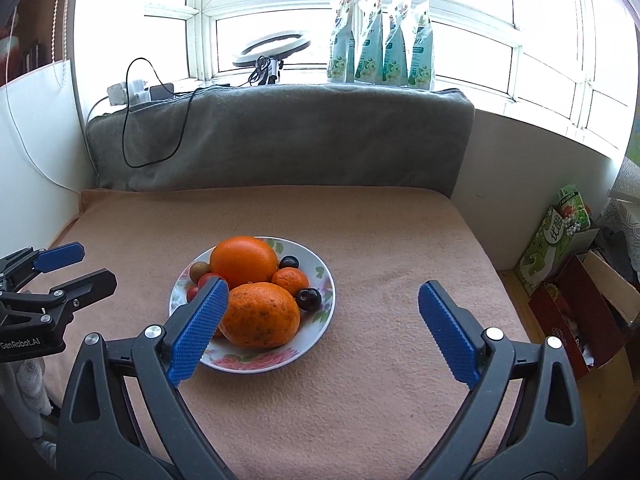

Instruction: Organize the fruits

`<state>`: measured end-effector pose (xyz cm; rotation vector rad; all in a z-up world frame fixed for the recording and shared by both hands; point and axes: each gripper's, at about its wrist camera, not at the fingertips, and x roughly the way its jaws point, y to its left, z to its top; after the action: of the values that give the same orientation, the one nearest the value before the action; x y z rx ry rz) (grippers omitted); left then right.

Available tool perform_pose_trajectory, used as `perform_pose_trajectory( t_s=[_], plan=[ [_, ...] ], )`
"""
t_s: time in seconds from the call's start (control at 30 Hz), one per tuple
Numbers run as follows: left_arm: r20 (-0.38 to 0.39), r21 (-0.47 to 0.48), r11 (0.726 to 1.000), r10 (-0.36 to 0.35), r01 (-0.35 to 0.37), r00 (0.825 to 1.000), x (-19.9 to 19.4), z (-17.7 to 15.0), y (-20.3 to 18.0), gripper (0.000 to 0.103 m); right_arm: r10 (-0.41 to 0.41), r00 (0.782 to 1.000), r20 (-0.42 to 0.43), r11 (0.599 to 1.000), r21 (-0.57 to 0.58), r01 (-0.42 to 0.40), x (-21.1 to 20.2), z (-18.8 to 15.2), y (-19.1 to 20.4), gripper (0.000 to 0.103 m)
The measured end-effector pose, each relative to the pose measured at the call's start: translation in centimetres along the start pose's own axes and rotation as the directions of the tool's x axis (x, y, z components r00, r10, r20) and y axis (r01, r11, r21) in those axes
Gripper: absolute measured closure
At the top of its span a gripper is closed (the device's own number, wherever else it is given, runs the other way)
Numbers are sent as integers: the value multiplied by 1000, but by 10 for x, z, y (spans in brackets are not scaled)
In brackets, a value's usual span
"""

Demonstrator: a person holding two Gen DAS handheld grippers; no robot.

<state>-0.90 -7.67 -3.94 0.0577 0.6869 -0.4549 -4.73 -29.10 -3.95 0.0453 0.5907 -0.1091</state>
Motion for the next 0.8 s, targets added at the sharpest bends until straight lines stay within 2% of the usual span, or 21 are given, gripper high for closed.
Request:
perform_pose_trajectory(
  t_s=[0.23, 0.8],
  plan=[
    [11, -2, 1000, 21, -21, 1000, -7, -2, 3, 16, 7, 1000, 9, 1000, 6, -8, -2, 2, 2, 5],
    [17, -17, 999, 40, -39, 999, -11, -5, 4, 15, 15, 1000, 11, 1000, 15, -15, -1, 1, 2, 4]
  ],
)
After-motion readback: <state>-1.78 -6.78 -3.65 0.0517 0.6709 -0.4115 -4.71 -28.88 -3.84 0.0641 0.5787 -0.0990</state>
